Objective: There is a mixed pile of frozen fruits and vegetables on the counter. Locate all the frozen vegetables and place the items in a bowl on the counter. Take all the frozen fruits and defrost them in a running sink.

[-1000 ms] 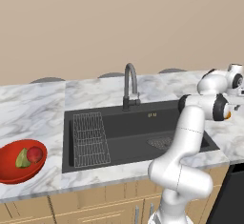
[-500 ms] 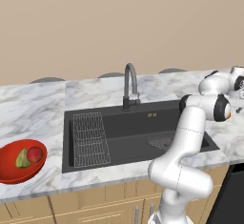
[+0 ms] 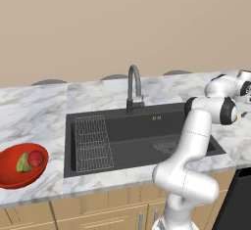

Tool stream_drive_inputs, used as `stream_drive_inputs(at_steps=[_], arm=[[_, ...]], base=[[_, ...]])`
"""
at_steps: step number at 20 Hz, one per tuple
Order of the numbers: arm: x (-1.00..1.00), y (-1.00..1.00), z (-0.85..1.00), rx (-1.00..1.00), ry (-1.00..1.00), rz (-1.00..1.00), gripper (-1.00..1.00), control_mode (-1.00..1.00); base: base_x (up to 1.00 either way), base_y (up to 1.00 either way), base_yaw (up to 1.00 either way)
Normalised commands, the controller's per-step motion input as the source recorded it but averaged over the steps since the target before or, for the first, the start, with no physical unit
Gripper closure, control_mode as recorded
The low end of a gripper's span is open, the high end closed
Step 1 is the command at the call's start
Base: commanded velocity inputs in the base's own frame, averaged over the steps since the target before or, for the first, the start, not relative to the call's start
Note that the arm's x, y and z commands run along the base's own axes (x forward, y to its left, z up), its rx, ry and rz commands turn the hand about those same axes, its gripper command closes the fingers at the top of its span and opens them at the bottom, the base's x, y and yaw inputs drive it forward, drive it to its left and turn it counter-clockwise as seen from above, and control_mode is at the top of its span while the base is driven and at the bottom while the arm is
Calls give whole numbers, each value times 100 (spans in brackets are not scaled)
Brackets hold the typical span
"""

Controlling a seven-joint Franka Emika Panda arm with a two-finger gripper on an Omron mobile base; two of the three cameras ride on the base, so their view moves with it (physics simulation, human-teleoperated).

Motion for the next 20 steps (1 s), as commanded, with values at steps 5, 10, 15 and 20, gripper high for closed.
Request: stream_drive_inputs(at_steps=[5, 10, 15, 20], arm=[[0, 0, -19, 3, -9, 0, -100, -100], [-3, 12, -28, 4, -7, 0, -100, -100], [-19, 21, -32, 3, -1, -7, 100, -100], [-10, 20, -20, 1, 0, -7, 100, -100]], base=[[0, 0, 0], [0, 0, 0], [0, 0, 0], [0, 0, 0]])
